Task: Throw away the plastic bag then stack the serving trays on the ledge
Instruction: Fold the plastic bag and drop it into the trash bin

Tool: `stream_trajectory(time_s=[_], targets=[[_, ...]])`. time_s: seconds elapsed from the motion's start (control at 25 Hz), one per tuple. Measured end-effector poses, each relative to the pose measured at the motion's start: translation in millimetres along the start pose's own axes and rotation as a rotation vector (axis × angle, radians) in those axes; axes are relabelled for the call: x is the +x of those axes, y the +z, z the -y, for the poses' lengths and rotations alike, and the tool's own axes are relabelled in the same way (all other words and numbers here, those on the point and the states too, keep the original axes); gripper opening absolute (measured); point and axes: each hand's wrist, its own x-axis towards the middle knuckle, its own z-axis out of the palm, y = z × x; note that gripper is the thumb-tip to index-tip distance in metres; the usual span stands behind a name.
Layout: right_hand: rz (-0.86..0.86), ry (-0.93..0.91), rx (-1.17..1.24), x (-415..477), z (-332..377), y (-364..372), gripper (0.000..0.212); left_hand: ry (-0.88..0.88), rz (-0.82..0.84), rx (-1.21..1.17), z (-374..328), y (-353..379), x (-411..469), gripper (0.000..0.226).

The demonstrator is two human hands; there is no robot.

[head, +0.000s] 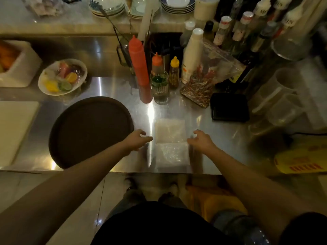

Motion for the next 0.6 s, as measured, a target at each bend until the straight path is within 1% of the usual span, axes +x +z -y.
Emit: stream_trajectory(time_s=[0.12,0.28,0.44,0.6], targets=[[0.003,0.052,0.033,1.6,-2.3,1.5,0.041,-0.073,0.056,-0.087,-2.2,14.6,0.6,0.059],[0.022,0.067,0.124,5.2,-4.6,7.6,0.036,-0.103,0.082,-0.133,0.0,25.8,5.9,0.058],[0.039,0.098,0.238,10.4,-3.5,10.5,0.022,-0.118,0.047,-0.181,-0.9,30.2,12.5,0.056],[0.046,0.097,0.268,14.9,-1.6,13.8,0.015,-0.136,0.007,-0.235,1.3,30.1,18.3,0.051]])
